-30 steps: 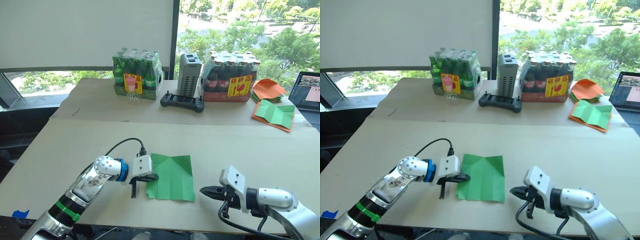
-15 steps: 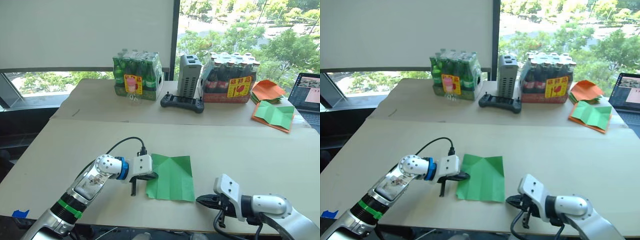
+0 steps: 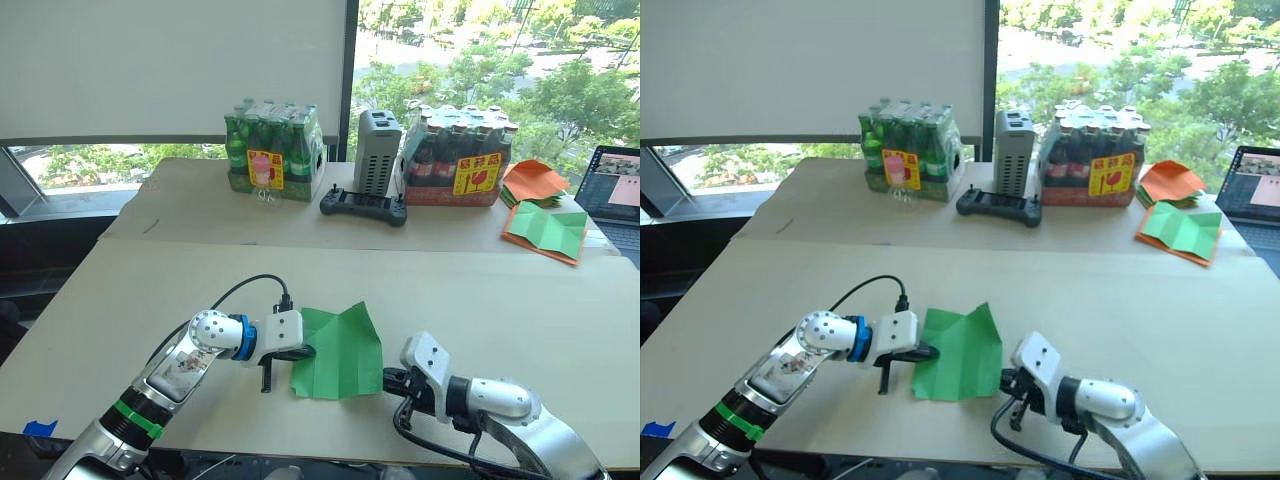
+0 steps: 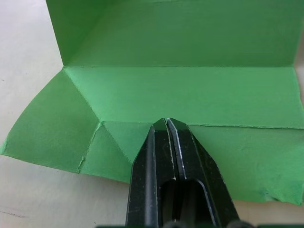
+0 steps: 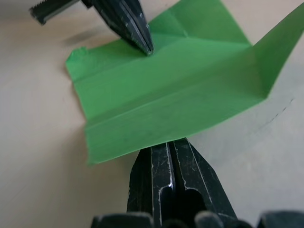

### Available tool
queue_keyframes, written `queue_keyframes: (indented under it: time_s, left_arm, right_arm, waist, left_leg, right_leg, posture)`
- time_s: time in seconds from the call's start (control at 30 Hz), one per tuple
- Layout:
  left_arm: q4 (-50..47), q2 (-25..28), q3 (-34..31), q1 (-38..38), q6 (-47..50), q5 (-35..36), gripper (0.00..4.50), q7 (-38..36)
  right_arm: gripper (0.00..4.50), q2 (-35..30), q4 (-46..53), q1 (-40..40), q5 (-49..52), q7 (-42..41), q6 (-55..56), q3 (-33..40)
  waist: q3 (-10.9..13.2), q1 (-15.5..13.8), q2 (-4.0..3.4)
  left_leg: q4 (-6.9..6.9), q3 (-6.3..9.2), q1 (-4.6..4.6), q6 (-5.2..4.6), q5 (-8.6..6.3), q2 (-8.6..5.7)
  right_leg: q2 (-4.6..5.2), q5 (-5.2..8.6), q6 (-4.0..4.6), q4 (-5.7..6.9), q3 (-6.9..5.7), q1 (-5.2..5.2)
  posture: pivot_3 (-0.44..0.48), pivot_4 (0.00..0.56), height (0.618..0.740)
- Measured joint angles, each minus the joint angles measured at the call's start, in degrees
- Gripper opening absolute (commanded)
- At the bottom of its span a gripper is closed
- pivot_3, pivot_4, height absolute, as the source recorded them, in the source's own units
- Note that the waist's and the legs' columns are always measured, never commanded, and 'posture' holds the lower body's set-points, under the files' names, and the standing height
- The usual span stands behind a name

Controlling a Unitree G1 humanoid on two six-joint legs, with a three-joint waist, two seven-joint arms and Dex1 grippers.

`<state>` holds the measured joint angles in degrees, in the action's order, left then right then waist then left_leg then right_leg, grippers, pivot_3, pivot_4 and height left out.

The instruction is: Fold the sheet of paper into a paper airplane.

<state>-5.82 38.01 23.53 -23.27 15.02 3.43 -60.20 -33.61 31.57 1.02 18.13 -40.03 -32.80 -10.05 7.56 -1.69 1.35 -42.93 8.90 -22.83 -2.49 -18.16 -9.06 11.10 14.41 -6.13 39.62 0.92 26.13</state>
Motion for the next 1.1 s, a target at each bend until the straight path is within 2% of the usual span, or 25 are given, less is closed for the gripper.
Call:
queue_keyframes:
  time_s: [0.23, 0.43, 0.67, 0.83, 0.97, 1.1]
  left_arm:
    - [-0.1, 0.0, -0.1, 0.1, 0.0, 0.0, 0.0, 0.0]
    - [-1.3, 0.5, -1.2, 1.4, 0.3, 0.0, 0.0, 0.5]
    - [-5.5, 2.9, -4.5, 4.5, 4.5, 0.2, 0.0, 1.7]
    - [-8.4, 4.6, -12.8, 8.3, 12.4, 5.1, 0.0, 3.2]
    - [-12.4, 2.4, -19.3, 7.2, 17.7, 12.9, 0.0, 3.6]
    - [-13.4, 0.3, -19.5, 7.1, 19.4, 16.7, 0.0, 3.2]
  right_arm:
    - [0.03, 4.3, -1.3, -5.7, -0.1, 1.3, -0.5, -3.3]
    - [0.03, 9.8, -9.4, -10.1, -3.7, 1.8, 1.0, -9.9]
    - [0.03, 10.9, -14.3, -12.0, -6.1, 1.1, 3.0, -11.8]
    - [0.03, 10.5, -15.0, -12.5, -6.3, -0.1, 3.7, -11.9]
    - [0.03, 10.3, -15.5, -13.1, -6.7, -0.8, 3.7, -11.9]
    - [0.03, 10.6, -15.6, -13.3, -6.7, -1.0, 3.7, -12.0]
  waist:
    - [0.0, 0.1, -0.01]
    - [0.0, 0.7, -0.02]
    - [0.0, 1.6, -0.04]
    - [0.1, 1.8, -0.08]
    - [0.1, 1.3, -0.08]
    - [0.1, 1.2, -0.08]
  left_leg:
    - [0.03, 0.01, 0.0, 0.17, 0.1, -0.01]
    - [0.06, 0.02, 0.0, 0.29, 0.17, -0.01]
    - [0.16, 0.05, 0.0, 0.35, 0.2, 0.02]
    - [0.17, 0.08, -0.04, 0.34, 0.19, 0.0]
    - [0.15, 0.1, -0.03, 0.36, 0.2, -0.01]
    - [0.17, 0.08, -0.04, 0.39, 0.21, 0.0]
  right_leg:
    - [-0.01, 0.0, 0.0, 0.0, -0.02, 0.02]
    - [-0.02, 0.0, 0.01, 0.02, -0.02, 0.06]
    - [-0.11, 0.01, 0.04, 0.05, -0.01, 0.14]
    - [-0.13, 0.01, 0.04, 0.06, -0.03, 0.21]
    - [-0.11, 0.01, 0.04, 0.01, -0.06, 0.16]
    - [-0.11, 0.01, 0.04, 0.01, -0.04, 0.17]
  posture:
    - [0.0, 0.15, 0.675]
    - [0.0, 0.15, 0.675]
    - [0.0, 0.15, 0.675]
    - [0.0, 0.15, 0.675]
    - [0.0, 0.15, 0.675]
    - [0.0, 0.15, 0.675]
